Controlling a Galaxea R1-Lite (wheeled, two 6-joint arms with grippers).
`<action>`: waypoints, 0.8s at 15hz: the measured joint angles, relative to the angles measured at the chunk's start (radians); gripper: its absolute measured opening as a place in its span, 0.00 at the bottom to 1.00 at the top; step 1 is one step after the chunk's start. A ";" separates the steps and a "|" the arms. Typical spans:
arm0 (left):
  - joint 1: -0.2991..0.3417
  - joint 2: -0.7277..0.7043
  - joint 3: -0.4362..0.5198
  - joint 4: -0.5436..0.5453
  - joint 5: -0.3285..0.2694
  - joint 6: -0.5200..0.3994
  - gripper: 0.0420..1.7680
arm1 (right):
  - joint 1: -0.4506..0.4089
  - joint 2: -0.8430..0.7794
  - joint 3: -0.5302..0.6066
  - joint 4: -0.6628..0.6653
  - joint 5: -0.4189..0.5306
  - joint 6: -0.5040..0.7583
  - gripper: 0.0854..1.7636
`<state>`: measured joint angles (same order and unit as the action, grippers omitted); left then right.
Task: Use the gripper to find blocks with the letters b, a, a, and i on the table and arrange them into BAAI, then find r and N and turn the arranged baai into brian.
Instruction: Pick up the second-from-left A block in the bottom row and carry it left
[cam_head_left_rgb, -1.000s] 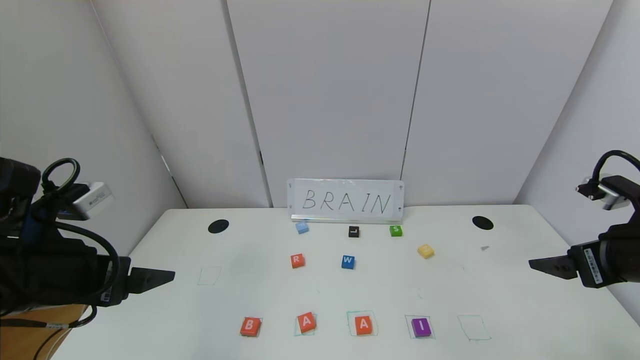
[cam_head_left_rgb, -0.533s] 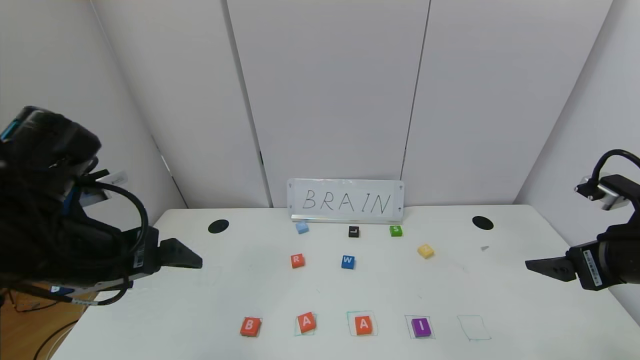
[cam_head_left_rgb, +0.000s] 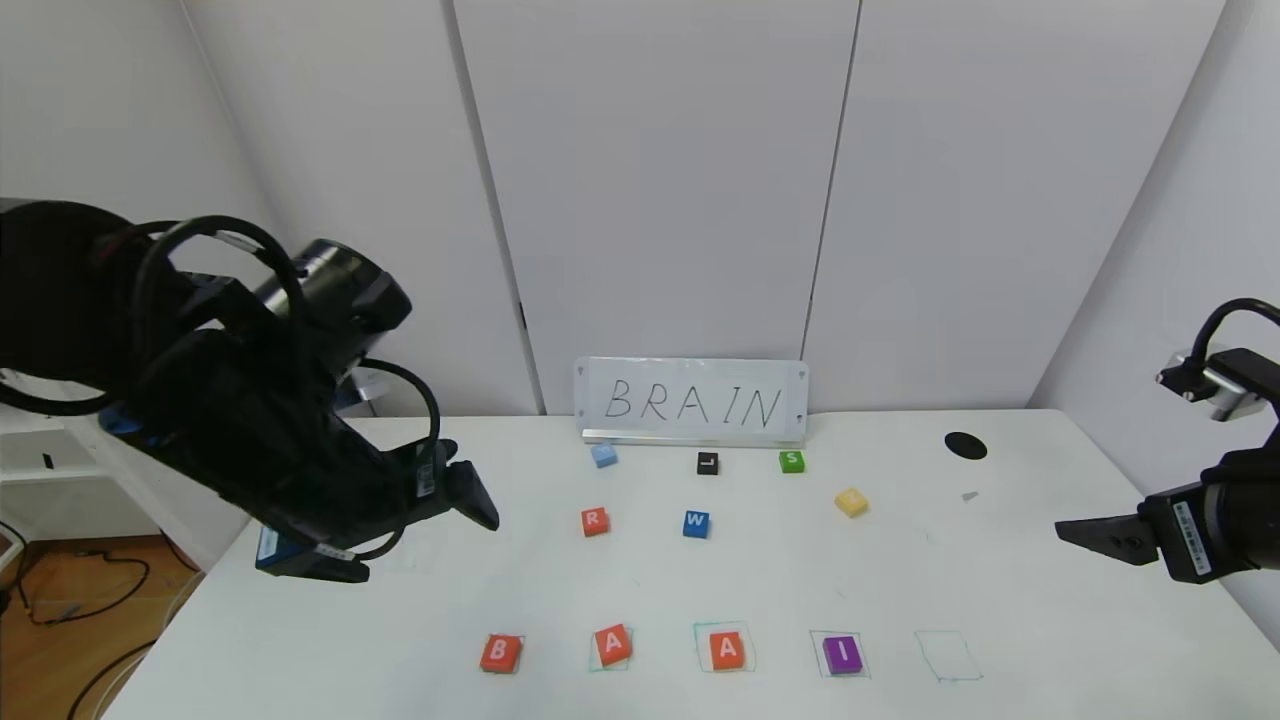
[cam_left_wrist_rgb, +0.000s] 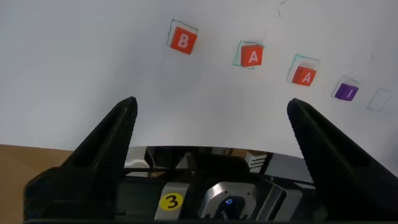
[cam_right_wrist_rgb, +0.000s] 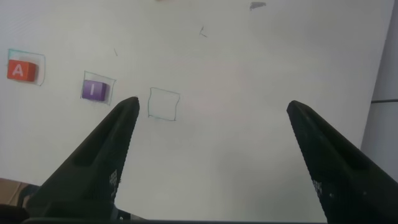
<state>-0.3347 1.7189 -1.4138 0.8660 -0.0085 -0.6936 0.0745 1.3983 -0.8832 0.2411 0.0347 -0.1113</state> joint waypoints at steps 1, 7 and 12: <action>-0.016 0.031 -0.013 0.002 -0.001 -0.042 0.97 | -0.001 0.000 0.000 0.000 -0.003 -0.001 0.97; -0.175 0.185 -0.062 0.003 0.001 -0.235 0.97 | 0.000 -0.002 0.029 -0.064 -0.030 -0.016 0.97; -0.254 0.300 -0.081 -0.015 0.093 -0.273 0.97 | 0.009 -0.013 0.030 -0.057 -0.006 -0.005 0.97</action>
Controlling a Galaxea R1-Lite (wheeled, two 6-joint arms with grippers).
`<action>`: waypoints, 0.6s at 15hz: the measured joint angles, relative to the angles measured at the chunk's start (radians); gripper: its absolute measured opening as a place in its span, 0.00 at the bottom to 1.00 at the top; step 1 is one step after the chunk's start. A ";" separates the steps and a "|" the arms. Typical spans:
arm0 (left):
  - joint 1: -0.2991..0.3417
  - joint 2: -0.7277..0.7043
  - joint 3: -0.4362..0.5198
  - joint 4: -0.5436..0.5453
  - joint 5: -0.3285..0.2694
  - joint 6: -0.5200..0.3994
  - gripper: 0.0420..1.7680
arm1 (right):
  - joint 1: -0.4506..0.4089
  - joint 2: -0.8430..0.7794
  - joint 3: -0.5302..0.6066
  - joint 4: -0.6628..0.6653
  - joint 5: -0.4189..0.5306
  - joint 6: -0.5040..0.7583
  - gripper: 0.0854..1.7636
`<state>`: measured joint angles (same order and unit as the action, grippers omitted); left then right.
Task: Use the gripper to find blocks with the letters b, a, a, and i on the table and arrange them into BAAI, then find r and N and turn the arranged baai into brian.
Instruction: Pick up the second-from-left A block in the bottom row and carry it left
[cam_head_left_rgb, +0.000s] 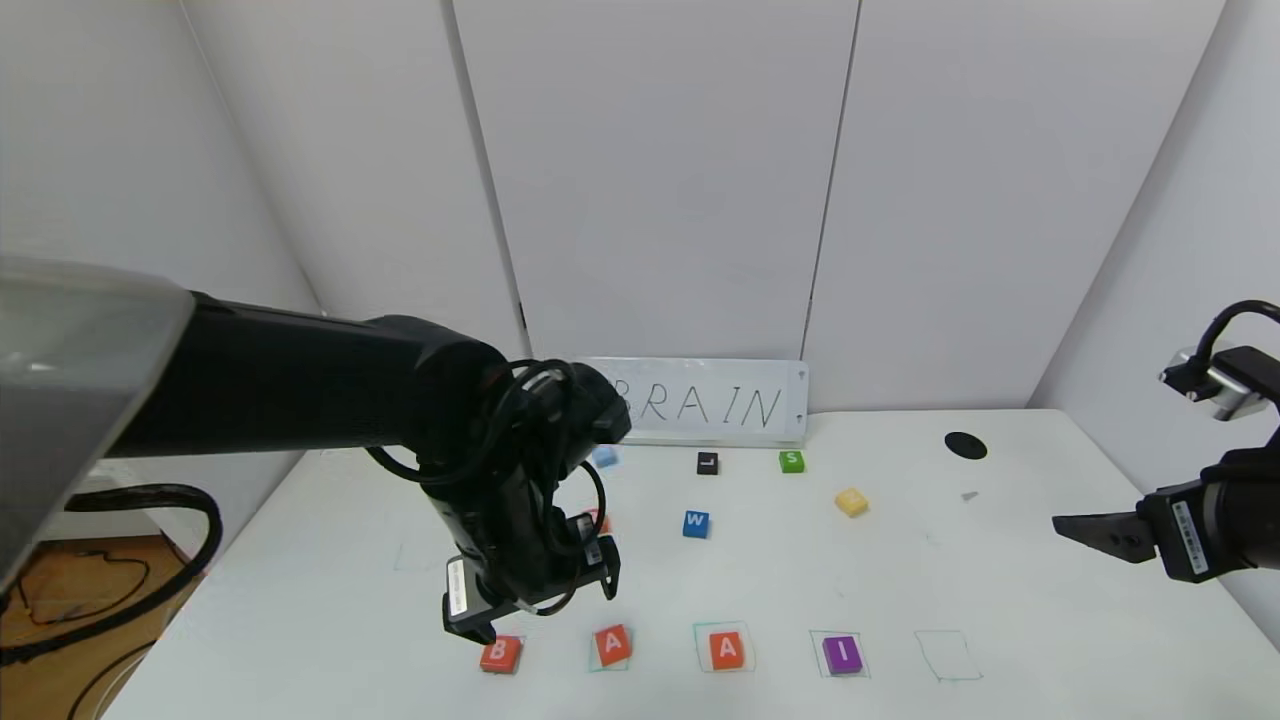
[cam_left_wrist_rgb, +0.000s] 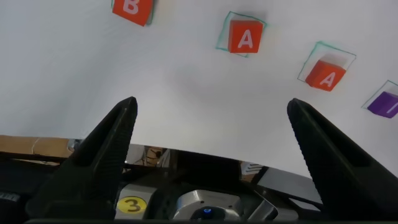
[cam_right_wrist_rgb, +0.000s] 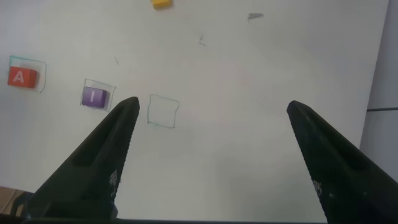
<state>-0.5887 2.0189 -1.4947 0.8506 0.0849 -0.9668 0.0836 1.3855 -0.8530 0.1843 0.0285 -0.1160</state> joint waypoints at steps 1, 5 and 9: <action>-0.013 0.016 -0.005 -0.003 0.004 -0.003 0.97 | 0.000 0.000 -0.002 0.001 0.000 0.001 0.97; -0.044 0.049 0.000 -0.071 0.057 -0.041 0.97 | 0.011 0.002 0.004 0.000 -0.010 -0.004 0.97; -0.069 0.089 0.026 -0.150 0.090 -0.058 0.97 | 0.013 0.002 0.007 -0.001 -0.006 -0.007 0.97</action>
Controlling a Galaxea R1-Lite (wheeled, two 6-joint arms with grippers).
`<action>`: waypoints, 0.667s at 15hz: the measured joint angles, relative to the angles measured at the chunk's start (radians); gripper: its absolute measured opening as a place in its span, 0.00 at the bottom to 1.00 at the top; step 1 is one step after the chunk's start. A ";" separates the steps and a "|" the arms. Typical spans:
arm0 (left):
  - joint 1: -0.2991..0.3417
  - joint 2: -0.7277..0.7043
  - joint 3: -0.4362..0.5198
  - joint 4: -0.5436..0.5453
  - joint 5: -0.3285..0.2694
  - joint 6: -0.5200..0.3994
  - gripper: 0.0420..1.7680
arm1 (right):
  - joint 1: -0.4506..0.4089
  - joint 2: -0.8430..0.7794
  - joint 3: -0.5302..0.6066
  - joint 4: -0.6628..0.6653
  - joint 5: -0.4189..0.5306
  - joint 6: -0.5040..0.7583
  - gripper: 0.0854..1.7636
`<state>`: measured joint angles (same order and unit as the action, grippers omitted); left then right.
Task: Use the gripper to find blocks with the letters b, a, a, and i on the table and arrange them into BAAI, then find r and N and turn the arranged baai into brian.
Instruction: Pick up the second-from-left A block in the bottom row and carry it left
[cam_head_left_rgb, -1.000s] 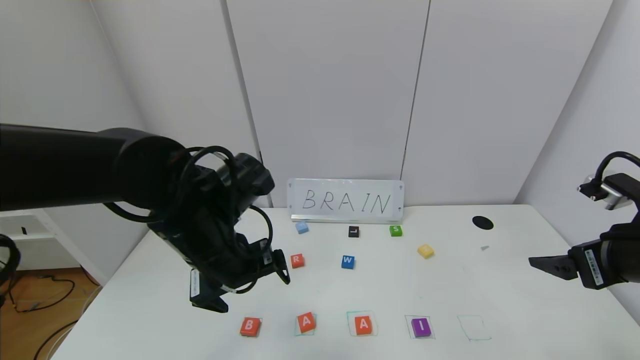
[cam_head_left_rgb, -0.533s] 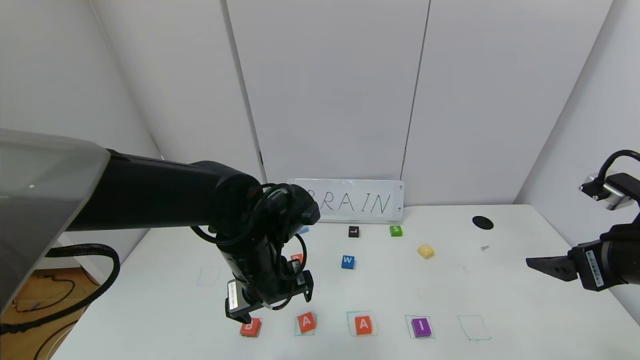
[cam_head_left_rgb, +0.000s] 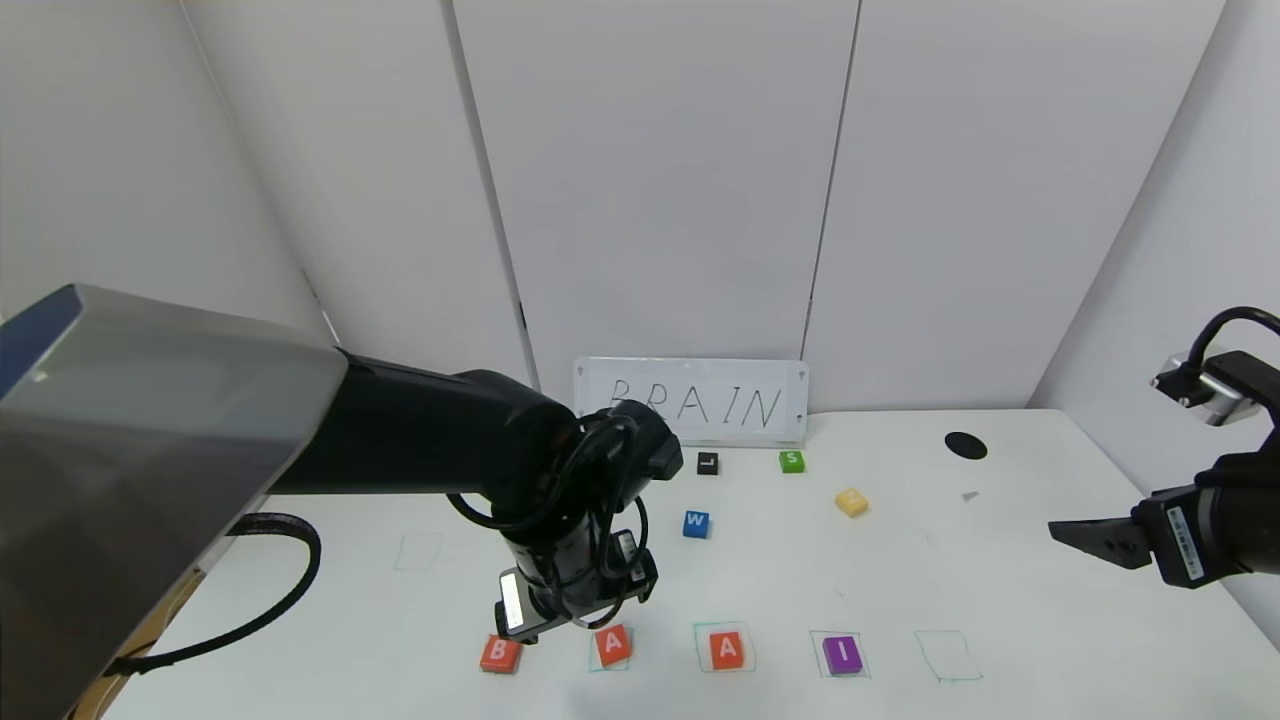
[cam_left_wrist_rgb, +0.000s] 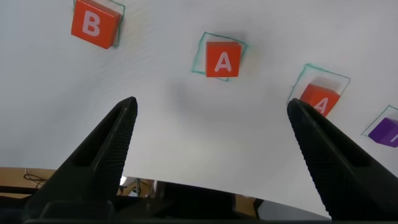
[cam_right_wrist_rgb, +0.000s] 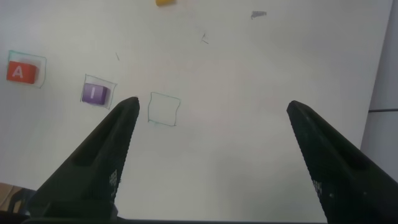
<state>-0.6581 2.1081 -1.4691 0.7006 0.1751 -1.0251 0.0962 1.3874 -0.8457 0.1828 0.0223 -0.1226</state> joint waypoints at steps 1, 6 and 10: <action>-0.009 0.014 0.001 -0.018 0.015 -0.023 0.97 | 0.000 0.000 0.000 0.000 0.001 0.000 0.97; -0.041 0.073 0.018 -0.044 0.049 -0.048 0.97 | 0.000 -0.019 0.000 0.005 0.038 0.001 0.97; -0.043 0.114 0.053 -0.136 0.055 -0.053 0.97 | -0.002 -0.021 0.000 0.004 0.039 0.000 0.97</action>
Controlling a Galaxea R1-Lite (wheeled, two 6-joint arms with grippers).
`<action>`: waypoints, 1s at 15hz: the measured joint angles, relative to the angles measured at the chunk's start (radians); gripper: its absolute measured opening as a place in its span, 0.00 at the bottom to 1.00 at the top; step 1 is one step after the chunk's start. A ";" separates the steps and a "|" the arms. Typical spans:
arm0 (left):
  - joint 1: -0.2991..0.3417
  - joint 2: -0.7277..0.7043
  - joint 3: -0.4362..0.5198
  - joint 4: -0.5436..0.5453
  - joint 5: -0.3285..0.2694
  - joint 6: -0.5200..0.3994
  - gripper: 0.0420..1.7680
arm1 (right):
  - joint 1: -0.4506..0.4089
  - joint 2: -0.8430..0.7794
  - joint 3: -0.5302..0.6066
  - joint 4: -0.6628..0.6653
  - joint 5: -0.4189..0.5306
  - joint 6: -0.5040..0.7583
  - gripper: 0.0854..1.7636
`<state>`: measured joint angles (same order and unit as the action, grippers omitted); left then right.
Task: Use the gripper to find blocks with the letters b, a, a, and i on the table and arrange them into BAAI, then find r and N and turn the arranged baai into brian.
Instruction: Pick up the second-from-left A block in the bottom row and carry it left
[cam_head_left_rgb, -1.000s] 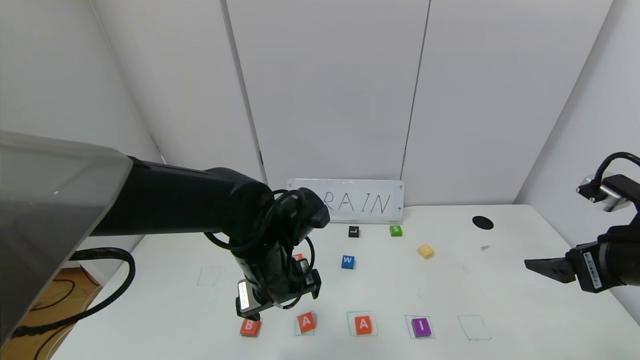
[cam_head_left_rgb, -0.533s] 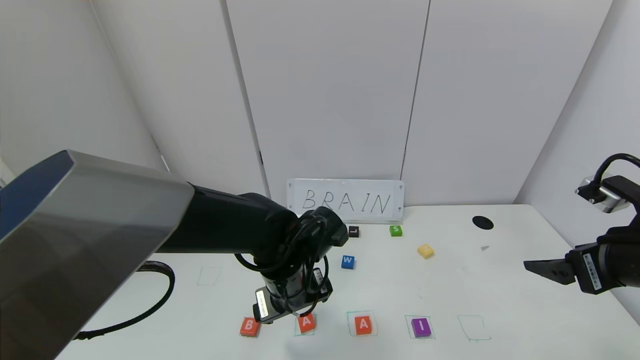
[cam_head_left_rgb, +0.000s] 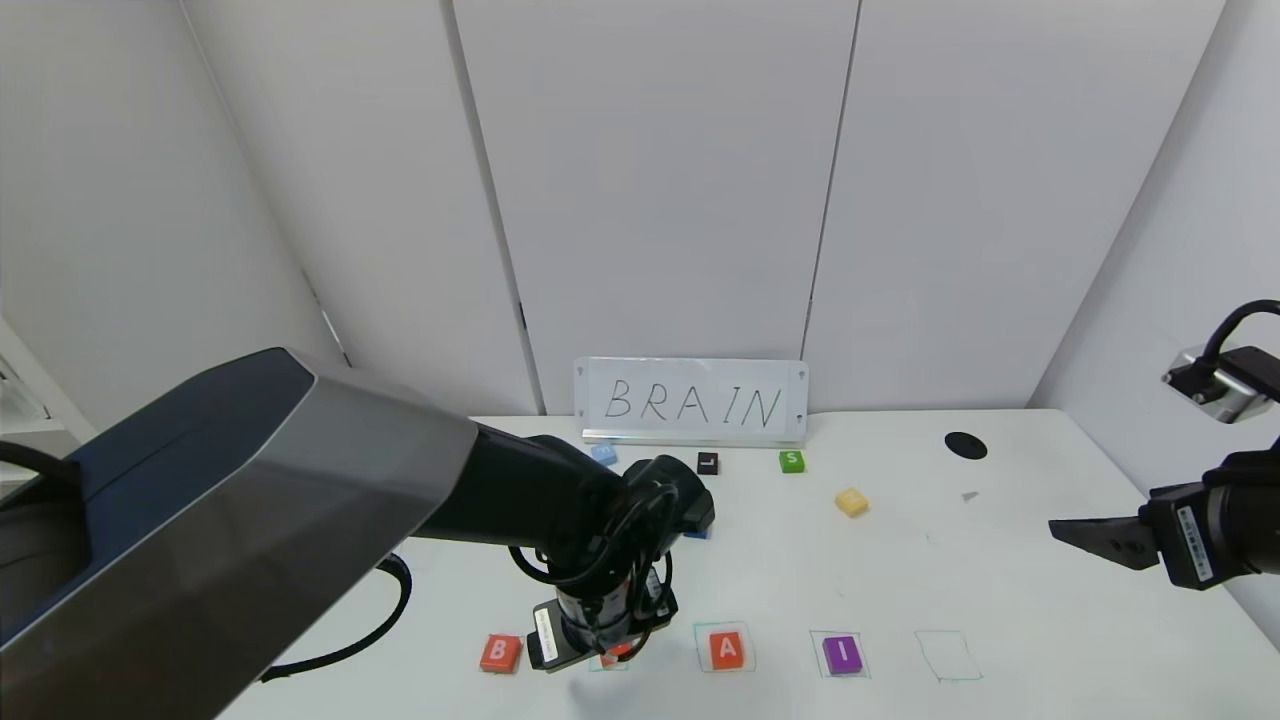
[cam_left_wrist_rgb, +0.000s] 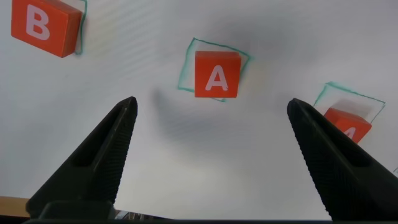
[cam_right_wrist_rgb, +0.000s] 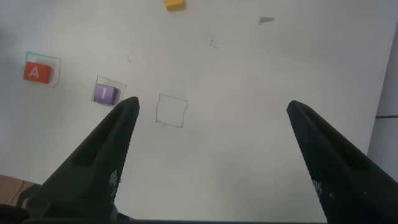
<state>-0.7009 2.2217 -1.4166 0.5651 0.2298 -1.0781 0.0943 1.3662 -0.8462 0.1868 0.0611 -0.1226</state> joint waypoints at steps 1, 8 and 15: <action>0.001 0.006 0.006 -0.005 0.005 0.000 0.97 | 0.000 0.000 0.000 -0.001 0.000 0.000 0.97; 0.009 0.021 0.057 -0.075 0.009 0.000 0.97 | 0.000 0.000 0.004 0.000 0.000 -0.001 0.97; 0.009 0.037 0.055 -0.078 0.027 -0.034 0.97 | 0.002 0.000 0.007 -0.001 0.000 -0.002 0.97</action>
<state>-0.6917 2.2591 -1.3613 0.4872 0.2564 -1.1126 0.0962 1.3657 -0.8394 0.1857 0.0606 -0.1245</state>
